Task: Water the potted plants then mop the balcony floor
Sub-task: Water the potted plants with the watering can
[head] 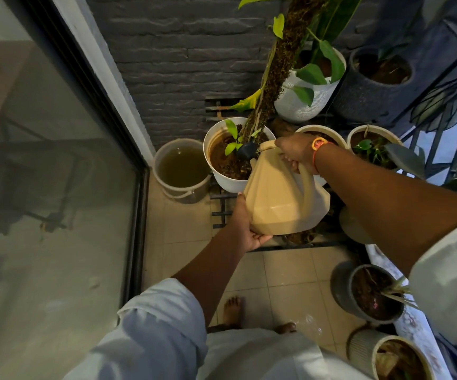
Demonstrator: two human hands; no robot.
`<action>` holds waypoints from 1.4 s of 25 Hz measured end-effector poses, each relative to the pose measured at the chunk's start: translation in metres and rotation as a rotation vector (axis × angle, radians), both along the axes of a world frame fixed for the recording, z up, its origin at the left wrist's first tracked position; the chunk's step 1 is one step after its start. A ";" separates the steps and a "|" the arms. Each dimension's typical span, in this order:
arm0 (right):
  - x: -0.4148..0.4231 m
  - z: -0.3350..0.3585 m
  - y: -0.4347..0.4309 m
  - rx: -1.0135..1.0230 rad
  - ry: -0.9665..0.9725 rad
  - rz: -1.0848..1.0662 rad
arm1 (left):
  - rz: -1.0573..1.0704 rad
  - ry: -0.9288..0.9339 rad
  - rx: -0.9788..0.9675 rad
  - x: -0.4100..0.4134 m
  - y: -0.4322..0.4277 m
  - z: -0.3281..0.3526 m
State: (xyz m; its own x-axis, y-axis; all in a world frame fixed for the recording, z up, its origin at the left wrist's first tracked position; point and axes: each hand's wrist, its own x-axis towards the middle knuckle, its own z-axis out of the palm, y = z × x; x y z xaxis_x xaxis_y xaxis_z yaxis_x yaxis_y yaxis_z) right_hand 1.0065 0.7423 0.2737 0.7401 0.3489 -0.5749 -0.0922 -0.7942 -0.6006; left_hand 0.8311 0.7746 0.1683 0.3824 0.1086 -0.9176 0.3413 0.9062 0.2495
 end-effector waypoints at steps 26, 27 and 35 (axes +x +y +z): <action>-0.001 -0.028 -0.044 -0.116 -0.234 0.120 | -0.040 0.012 0.059 0.004 -0.016 -0.022; -0.004 -0.034 -0.051 -0.113 -0.253 0.127 | -0.034 0.012 0.066 0.003 -0.017 -0.024; -0.024 -0.057 -0.117 0.046 -0.285 0.148 | 0.030 -0.005 0.104 0.007 -0.048 -0.045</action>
